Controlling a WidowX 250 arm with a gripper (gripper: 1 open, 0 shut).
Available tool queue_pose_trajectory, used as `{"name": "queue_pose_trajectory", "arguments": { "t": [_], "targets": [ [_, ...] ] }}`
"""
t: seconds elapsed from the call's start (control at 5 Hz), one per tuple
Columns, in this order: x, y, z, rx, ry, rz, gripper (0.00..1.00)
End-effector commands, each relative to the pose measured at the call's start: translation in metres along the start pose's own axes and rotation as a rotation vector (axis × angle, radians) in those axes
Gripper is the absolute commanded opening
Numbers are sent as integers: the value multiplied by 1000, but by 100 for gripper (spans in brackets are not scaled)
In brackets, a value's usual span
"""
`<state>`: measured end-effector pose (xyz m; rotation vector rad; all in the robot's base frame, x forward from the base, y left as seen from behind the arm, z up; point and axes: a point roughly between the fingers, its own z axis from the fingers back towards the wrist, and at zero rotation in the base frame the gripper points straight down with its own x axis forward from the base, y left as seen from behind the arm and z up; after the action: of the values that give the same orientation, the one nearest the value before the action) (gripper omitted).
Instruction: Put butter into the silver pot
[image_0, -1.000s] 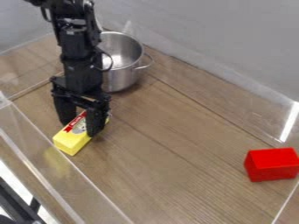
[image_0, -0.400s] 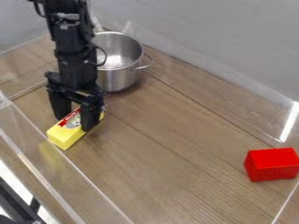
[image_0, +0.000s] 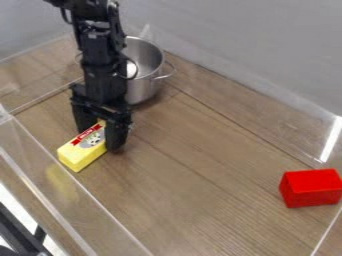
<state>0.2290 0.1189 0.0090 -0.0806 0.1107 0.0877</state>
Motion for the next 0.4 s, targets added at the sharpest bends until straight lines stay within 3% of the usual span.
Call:
{"name": "queue_pose_trajectory", "arguments": {
  "t": [0.0, 0.2],
  "targets": [
    [3, 14, -4, 5, -5, 26, 0],
    [4, 14, -9, 3, -1, 69, 0]
  ]
}}
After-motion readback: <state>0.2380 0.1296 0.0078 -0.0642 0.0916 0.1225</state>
